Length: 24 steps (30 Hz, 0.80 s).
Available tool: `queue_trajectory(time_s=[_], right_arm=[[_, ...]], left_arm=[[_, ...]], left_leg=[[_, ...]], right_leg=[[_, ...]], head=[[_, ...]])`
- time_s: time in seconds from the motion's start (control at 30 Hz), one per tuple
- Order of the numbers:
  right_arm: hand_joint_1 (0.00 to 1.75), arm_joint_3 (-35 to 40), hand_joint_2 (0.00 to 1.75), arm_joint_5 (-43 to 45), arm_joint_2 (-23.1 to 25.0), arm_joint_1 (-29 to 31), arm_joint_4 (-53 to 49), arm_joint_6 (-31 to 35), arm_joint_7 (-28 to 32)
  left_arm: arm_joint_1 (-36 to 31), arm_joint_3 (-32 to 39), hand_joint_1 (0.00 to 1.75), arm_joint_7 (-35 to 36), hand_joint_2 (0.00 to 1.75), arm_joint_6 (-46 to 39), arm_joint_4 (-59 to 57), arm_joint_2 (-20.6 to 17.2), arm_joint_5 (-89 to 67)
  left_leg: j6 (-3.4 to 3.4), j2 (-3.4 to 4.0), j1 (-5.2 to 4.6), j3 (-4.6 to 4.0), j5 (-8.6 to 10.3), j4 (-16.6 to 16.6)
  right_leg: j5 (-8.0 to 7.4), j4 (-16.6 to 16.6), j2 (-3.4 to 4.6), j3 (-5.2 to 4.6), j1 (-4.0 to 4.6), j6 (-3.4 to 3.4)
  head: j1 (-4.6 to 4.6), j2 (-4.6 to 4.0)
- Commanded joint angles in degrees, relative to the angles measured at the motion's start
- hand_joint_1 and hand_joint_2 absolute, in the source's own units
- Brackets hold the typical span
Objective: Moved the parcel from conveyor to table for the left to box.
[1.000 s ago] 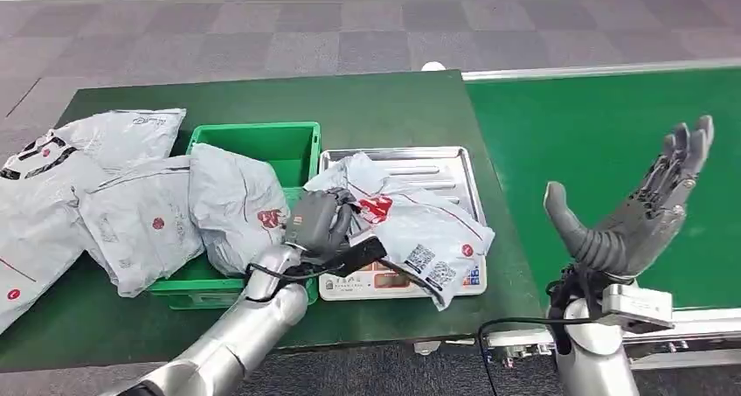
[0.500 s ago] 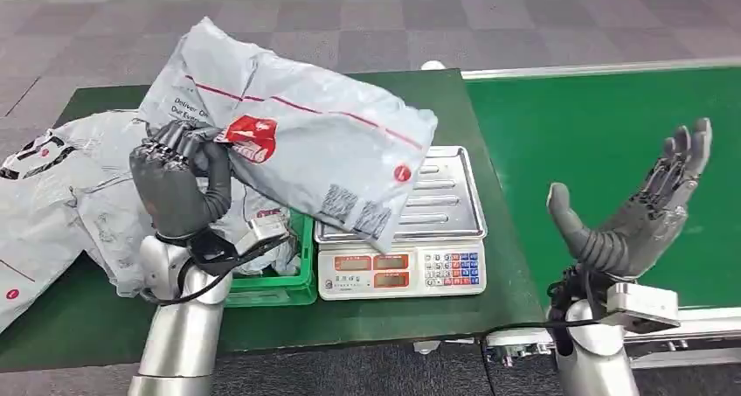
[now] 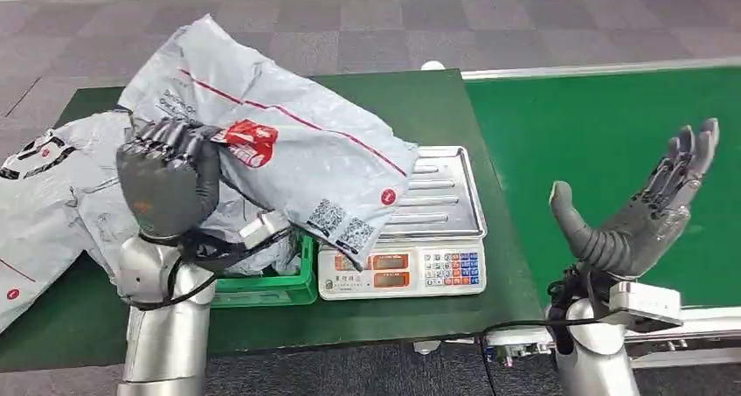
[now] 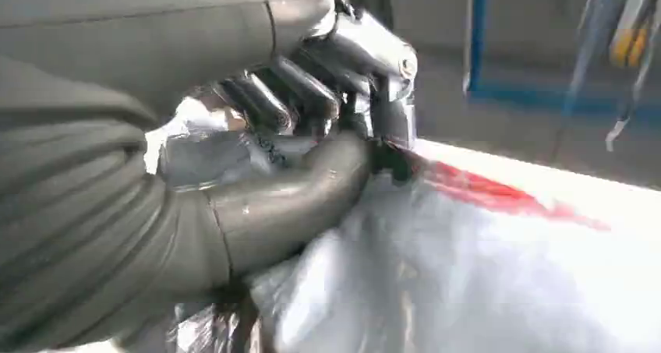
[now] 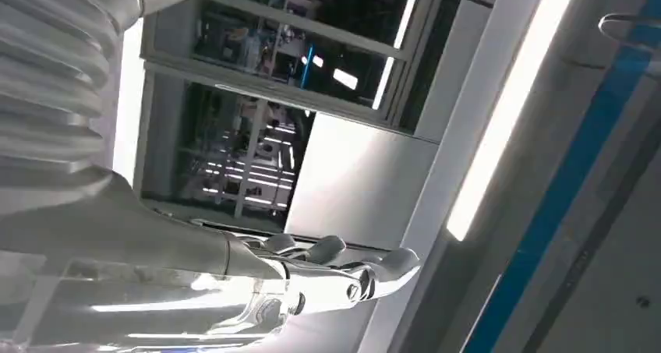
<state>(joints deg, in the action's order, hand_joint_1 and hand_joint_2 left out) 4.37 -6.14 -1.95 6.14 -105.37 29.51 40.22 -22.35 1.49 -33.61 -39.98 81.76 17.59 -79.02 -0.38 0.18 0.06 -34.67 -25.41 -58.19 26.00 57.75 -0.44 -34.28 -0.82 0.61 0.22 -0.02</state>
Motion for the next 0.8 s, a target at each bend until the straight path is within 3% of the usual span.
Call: queue_trajectory(time_s=[0.03, 0.13, 0.23, 0.33, 0.8], right_arm=[[0.0, -2.05, 1.75, -0.47, 0.32, 1.45, 2.71, -0.07, -0.22], [0.0, -2.9, 1.75, -1.08, 0.88, 1.33, 2.83, -0.71, -0.22], [0.0, -3.79, 1.75, -1.98, 1.78, 1.05, 2.96, -1.4, -0.22], [0.0, -4.2, 1.75, -2.82, 2.6, 1.1, 2.99, -1.83, -0.22], [0.0, -4.2, 1.75, -3.14, 2.93, 1.12, 3.02, -1.82, -0.22]], left_arm=[[-21.54, -11.72, 1.75, 40.66, 1.75, 10.26, -47.45, -13.61, -10.98], [-27.28, -18.96, 1.75, 47.49, 1.75, 19.8, -56.66, -15.5, -10.98], [-31.05, -25.43, 1.75, 49.52, 1.75, 32.74, -62.23, -15.94, -10.98], [-31.97, -28.93, 1.75, 49.9, 1.75, 39.98, -63.68, -16.23, -10.98], [-31.9, -29.53, 1.75, 49.95, 1.75, 40.68, -63.9, -16.42, -10.98]], left_leg=[[-0.03, -0.38, -0.01, 0.14, 0.16, 0.14], [-0.12, -0.35, 0.07, 0.09, 0.38, 0.17], [-0.17, -0.3, 0.13, -0.04, 0.4, 0.05], [-0.17, 0.08, 0.09, -0.02, 0.31, 0.05], [-0.19, 0.19, 0.09, 0.0, 0.29, 0.07]], right_leg=[[-0.01, -0.09, -0.34, 0.21, -0.01, -0.05], [-0.17, -0.15, -0.29, 0.17, 0.06, -0.08], [-0.26, -0.1, -0.24, 0.0, 0.12, -0.16], [-0.32, -0.05, 0.14, -0.08, 0.07, -0.15], [-0.37, -0.07, 0.35, -0.08, 0.08, -0.15]], head=[[0.0, 0.0], [-0.02, 0.02], [0.02, 0.0], [0.0, 0.0], [0.0, 0.02]])
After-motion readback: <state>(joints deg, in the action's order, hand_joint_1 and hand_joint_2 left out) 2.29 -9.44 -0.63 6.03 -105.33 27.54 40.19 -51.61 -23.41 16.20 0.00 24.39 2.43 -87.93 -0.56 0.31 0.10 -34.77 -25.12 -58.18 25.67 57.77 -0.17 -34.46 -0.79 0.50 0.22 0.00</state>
